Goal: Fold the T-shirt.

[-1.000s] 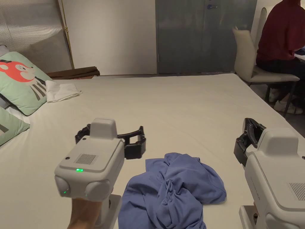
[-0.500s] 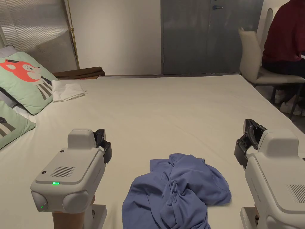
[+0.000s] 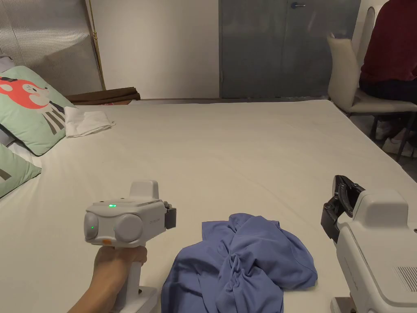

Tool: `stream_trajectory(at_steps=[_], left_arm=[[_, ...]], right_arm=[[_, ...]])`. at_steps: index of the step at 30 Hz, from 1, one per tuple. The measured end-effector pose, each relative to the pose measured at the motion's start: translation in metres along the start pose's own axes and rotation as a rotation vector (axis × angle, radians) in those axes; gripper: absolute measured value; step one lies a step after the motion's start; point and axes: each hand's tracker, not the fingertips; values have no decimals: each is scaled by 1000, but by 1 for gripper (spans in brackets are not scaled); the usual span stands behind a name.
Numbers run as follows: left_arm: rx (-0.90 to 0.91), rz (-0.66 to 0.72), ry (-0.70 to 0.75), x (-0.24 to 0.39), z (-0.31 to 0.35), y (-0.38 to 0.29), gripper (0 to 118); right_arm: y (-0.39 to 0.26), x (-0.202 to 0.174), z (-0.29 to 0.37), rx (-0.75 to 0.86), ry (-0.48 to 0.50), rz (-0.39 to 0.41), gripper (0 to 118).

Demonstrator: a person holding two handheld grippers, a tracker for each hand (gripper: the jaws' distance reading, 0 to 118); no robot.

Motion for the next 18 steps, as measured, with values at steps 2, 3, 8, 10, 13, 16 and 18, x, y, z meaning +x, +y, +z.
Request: stream_trajectory(at_steps=[2,3,8,10,13,16,18], left_arm=[[-47,21,-21,6,-11,-6,37],[-103,31,-22,6,-21,-8,57],[-191,29,-14,14,-54,-30,102],[-233,20,0,15,-70,-39,101],[-273,-8,1,18,-88,-51,67],[-308,15,-95,22,-92,-64,12],[-248,30,-68,25,-85,-64,11]], right_arm=[[-5,2,-5,-12,-3,1,0],[-7,3,-8,-21,-7,3,0],[-22,8,-20,-66,-14,1,0],[-28,10,-24,-81,-17,1,0],[-35,13,-28,-103,-23,-2,0],[-44,16,-36,-143,-19,-4,0],[-52,17,-47,-215,-5,-13,1]])
